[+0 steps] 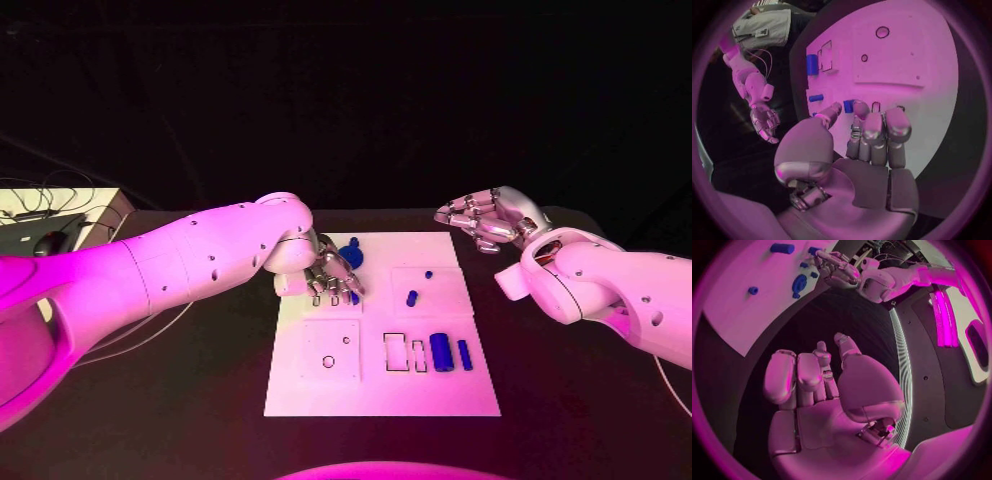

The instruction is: Assemble the parts on the task board

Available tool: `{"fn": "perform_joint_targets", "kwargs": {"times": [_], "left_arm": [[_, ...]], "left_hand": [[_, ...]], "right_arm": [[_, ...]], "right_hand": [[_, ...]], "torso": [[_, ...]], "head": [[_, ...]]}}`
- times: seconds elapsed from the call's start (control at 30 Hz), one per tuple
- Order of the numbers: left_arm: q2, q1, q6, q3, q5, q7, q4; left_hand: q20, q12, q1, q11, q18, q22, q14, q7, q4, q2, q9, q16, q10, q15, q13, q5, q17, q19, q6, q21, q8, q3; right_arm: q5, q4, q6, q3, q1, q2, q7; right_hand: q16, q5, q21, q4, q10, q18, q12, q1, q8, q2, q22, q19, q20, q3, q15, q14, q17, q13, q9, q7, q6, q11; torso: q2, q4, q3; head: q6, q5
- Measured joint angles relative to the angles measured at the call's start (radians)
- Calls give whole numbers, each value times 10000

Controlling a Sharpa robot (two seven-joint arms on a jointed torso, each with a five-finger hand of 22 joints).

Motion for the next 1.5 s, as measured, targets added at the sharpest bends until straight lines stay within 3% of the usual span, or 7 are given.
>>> {"fn": "perform_joint_targets", "kwargs": {"times": [0.63,0.9,1.17,1.5], "left_arm": [[93,-24,49,-16,71,-4,-124],[106,-41,81,-20,82,-6,-164],[105,-42,117,-19,104,-6,-166],[85,-32,147,-9,206,-6,-169]], "left_hand": [[-37,0,-42,-35,0,82,0,-36,82,42,39,85,35,0,-55,0,49,37,36,1,0,-172],[-37,0,132,-34,1,133,0,-36,-26,215,39,84,35,0,-83,0,54,37,35,1,0,-280],[-37,0,477,-34,0,175,0,-72,-462,560,7,84,34,0,-94,0,53,37,71,1,1,-206],[-37,0,712,-54,0,211,0,-72,-1115,795,-195,84,55,0,-112,-34,22,36,71,-49,-217,125]], "right_arm": [[-16,0,28,0,0,62,-9],[-22,1,45,0,0,77,-16],[-27,-9,65,0,0,100,-25],[-41,-20,98,0,0,104,-40]], "right_hand": [[0,0,0,0,0,0,0,0,0,0,-1,0,0,0,0,0,15,16,17,-1,-1,1],[0,0,0,0,1,1,0,0,-40,0,-1,0,0,0,0,0,27,35,17,-1,-1,1],[0,0,0,1,1,0,0,0,-40,0,-1,0,0,0,0,0,28,34,18,-1,-1,1],[0,0,0,1,1,0,0,1,-39,0,-1,0,0,0,0,0,37,46,26,-2,-1,1]], "torso": [[8,5,0],[8,5,-4],[3,5,0],[1,7,0]], "head": [[-82,7],[-101,-15],[-116,-21],[-117,-22]]}}
